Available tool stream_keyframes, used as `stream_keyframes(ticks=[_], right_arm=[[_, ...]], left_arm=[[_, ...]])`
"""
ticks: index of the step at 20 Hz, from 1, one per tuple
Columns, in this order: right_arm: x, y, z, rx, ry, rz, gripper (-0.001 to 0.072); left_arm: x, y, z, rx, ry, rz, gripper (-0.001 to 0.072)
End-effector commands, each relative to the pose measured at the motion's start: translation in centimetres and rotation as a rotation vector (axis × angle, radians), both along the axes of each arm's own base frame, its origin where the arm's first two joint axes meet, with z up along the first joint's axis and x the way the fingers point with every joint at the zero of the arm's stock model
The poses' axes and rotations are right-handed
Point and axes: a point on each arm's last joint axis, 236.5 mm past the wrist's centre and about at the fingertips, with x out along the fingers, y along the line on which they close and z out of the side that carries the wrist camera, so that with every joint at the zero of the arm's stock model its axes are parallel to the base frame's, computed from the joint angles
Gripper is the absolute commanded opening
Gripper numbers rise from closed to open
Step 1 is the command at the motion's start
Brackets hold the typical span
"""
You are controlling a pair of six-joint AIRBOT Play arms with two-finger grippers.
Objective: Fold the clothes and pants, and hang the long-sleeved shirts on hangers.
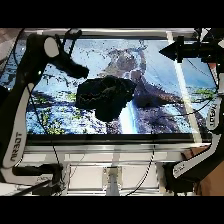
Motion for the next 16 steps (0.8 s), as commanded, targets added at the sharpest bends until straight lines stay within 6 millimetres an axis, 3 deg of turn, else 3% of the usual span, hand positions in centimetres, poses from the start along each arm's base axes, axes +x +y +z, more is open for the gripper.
stream_keyframes(ticks=[1, 4, 7, 10, 12, 13, 15, 16], right_arm=[[0.7, 0.0, 0.2, 0.000, -0.016, -0.024, 0.0016], [-2.4, 2.0, -1.2, -0.060, 0.001, 0.142, 0.0013], [-5.0, 5.1, -1.8, -0.082, 0.023, 0.282, 0.0013], [-6.0, 8.6, -2.1, -0.104, 0.008, 0.363, 0.0015], [-6.9, 10.3, -3.2, -0.155, 0.026, 0.410, 0.0053], [-7.3, 10.7, -4.0, -0.193, 0.040, 0.426, 0.0167], [-7.4, 10.9, -5.2, -0.256, 0.061, 0.427, 0.0266], [-7.3, 10.8, -5.5, -0.270, 0.062, 0.423, 0.0305]], left_arm=[[-3.7, 2.4, -2.1, 0.016, 0.047, 0.026, 0.0018], [-7.5, 3.9, -3.8, 0.017, 0.074, 0.044, 0.0019], [-9.7, 4.1, -5.8, -0.012, 0.094, 0.066, 0.0020], [-9.1, 3.8, -7.1, -0.026, 0.075, 0.087, 0.0022], [-7.6, 3.0, -6.9, 0.010, -0.017, -0.055, 0.0035], [-6.8, 2.6, -6.6, 0.045, -0.075, -0.156, 0.0100], [-5.7, 1.8, -6.1, 0.112, -0.178, -0.333, 0.0460], [-5.2, 1.6, -5.9, 0.137, -0.215, -0.387, 0.0463]])
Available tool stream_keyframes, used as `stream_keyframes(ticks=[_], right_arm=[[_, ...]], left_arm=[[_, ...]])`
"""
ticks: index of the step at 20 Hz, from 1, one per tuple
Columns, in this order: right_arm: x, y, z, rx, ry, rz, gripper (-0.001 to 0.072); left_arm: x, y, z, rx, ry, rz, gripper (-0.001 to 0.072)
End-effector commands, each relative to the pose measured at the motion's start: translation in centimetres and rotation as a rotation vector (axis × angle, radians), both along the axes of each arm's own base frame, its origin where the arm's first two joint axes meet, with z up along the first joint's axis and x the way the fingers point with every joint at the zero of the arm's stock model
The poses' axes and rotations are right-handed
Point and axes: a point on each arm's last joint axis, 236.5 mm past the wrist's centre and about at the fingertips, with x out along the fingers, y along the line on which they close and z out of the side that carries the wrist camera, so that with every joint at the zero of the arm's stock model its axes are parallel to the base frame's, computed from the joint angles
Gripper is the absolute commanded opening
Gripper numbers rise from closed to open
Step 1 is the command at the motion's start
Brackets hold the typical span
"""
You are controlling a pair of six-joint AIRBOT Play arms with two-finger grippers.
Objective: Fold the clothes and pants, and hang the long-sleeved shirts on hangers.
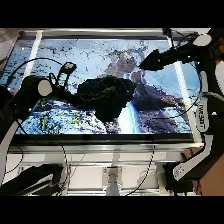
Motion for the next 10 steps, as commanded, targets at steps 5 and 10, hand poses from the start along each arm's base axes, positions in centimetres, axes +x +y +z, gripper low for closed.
stream_keyframes(ticks=[5, 10], right_arm=[[-0.1, 0.3, -1.5, -0.083, -0.001, 0.006, 0.0344], [-0.2, 0.3, -1.5, -0.081, 0.015, -0.002, 0.0344]], left_arm=[[1.7, -2.1, -0.1, 0.183, -0.217, -0.530, 0.0462], [0.0, -2.3, -3.0, 0.251, -0.141, -0.743, 0.0460]])
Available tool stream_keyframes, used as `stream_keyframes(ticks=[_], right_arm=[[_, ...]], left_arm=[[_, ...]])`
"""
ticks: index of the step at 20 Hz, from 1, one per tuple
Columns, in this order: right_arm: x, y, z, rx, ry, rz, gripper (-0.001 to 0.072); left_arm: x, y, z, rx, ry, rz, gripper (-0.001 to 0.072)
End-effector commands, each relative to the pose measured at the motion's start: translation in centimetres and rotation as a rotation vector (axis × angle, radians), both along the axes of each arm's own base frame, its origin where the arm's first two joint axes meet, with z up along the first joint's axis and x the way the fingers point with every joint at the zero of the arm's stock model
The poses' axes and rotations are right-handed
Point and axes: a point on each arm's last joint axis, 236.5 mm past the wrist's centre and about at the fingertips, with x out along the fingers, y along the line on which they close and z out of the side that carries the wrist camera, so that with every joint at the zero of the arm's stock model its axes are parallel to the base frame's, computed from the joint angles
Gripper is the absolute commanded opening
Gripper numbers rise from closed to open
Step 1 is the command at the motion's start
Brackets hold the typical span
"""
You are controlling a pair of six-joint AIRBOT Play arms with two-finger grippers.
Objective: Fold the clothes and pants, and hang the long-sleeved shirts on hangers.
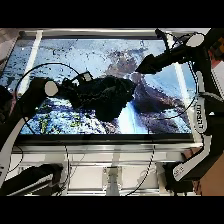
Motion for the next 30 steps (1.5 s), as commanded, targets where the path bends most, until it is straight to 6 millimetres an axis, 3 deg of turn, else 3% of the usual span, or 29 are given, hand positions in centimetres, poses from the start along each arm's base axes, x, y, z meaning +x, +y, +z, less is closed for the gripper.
stream_keyframes(ticks=[1, 7, 8, 10, 12, 14, 15, 16, 17, 20, 26, 27, 30], right_arm=[[0.0, 0.0, -0.1, -0.004, 0.006, -0.004, 0.0344], [0.0, 0.0, 0.0, -0.004, 0.004, -0.005, 0.0344], [0.0, 0.0, 0.0, -0.003, 0.004, -0.005, 0.0343], [0.0, 0.0, 0.0, -0.001, 0.005, -0.004, 0.0342], [-0.1, 0.0, 0.0, -0.002, 0.008, 0.000, 0.0340], [-0.2, 0.1, 0.0, -0.002, 0.009, 0.002, 0.0312], [-0.2, 0.1, 0.0, -0.002, 0.009, 0.001, 0.0248], [-0.2, 0.1, 0.0, -0.002, 0.009, 0.002, 0.0084], [-0.2, 0.3, 0.0, -0.002, 0.014, 0.002, 0.0015], [-1.3, 2.1, -0.1, -0.003, 0.032, 0.042, 0.0016], [-4.3, 9.0, -0.8, -0.005, 0.041, 0.169, 0.0016], [-5.0, 10.0, -1.0, -0.007, 0.060, 0.183, 0.0016], [-6.5, 12.4, -1.4, -0.013, 0.065, 0.226, 0.0016]], left_arm=[[-2.0, -0.3, -1.8, 0.083, 0.057, -0.184, 0.0460], [-2.5, -2.3, -3.5, 0.127, 0.052, -0.326, 0.0450], [-2.2, -2.4, -4.1, 0.133, 0.057, -0.325, 0.0343], [-1.3, -1.8, -5.0, 0.171, 0.042, -0.327, 0.0026], [-0.2, 0.2, -4.8, 0.270, 0.000, -0.323, 0.0020], [1.9, 3.8, -2.5, 0.391, -0.090, -0.197, 0.0020], [2.8, 5.9, -0.9, 0.465, -0.145, -0.141, 0.0020], [3.6, 8.0, 1.1, 0.534, -0.206, -0.087, 0.0020], [4.4, 10.0, 3.1, 0.593, -0.268, -0.035, 0.0020], [6.8, 12.6, 7.4, 0.563, -0.437, 0.096, 0.0020], [12.2, 11.0, 14.5, 0.204, -0.788, 0.253, 0.0019], [12.6, 12.1, 15.2, 0.199, -0.817, 0.270, 0.0019], [12.9, 19.3, 15.1, 0.255, -0.808, 0.402, 0.0020]])
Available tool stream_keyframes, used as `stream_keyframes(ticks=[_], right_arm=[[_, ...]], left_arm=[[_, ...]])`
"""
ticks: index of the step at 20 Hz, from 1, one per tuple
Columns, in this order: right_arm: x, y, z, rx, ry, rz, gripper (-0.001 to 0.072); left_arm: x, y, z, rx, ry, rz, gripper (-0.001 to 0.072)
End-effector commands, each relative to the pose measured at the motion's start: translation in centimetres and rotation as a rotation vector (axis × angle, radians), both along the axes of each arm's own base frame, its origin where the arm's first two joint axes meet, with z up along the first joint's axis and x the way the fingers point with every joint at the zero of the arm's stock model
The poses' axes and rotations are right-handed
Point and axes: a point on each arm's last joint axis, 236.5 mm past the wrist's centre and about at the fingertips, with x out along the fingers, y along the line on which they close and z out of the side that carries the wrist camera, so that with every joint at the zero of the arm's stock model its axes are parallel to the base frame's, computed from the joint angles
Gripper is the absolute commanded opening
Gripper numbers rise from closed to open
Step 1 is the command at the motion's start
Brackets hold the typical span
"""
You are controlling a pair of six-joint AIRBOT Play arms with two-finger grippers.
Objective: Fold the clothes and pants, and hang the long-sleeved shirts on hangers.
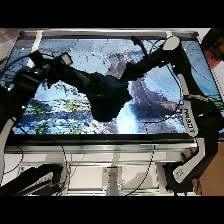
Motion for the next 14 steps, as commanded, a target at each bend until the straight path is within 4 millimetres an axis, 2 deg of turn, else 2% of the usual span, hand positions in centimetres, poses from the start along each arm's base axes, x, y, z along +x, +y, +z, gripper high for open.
stream_keyframes(ticks=[1, 3, 5, 6, 7, 8, 9, 12, 13, 14], right_arm=[[-1.7, 3.2, -0.2, -0.001, 0.001, 0.044, 0.0015], [-1.9, 4.6, -0.3, -0.001, -0.015, 0.048, 0.0016], [-2.2, 5.4, -0.6, -0.016, -0.032, 0.057, 0.0016], [-2.4, 5.7, -0.6, -0.018, -0.033, 0.062, 0.0019], [-2.3, 5.6, -0.7, -0.020, -0.034, 0.060, 0.0045], [-2.2, 5.5, -0.8, -0.025, -0.034, 0.056, 0.0119], [-1.9, 5.1, -0.9, -0.034, -0.038, 0.045, 0.0178], [0.3, 3.5, -1.6, -0.080, -0.088, -0.016, 0.0204], [1.2, 3.0, -1.7, -0.088, -0.106, -0.043, 0.0204], [2.3, 2.5, -1.8, -0.095, -0.130, -0.076, 0.0202]], left_arm=[[0.8, 6.3, 1.8, -0.040, -0.094, 0.104, 0.0020], [1.1, 8.3, 1.6, -0.067, -0.110, 0.137, 0.0021], [1.2, 8.6, 0.9, -0.066, -0.095, 0.144, 0.0040], [1.4, 8.5, 0.6, -0.069, -0.088, 0.143, 0.0169], [1.6, 8.1, 0.1, -0.086, -0.080, 0.140, 0.0342], [1.7, 7.9, -0.4, -0.125, -0.072, 0.146, 0.0406], [1.7, 7.8, -0.9, -0.164, -0.063, 0.155, 0.0422], [1.3, 7.8, -1.9, -0.217, -0.027, 0.183, 0.0420], [1.0, 8.0, -2.4, -0.216, -0.004, 0.197, 0.0378], [0.6, 8.3, -3.0, -0.236, 0.020, 0.225, 0.0169]])
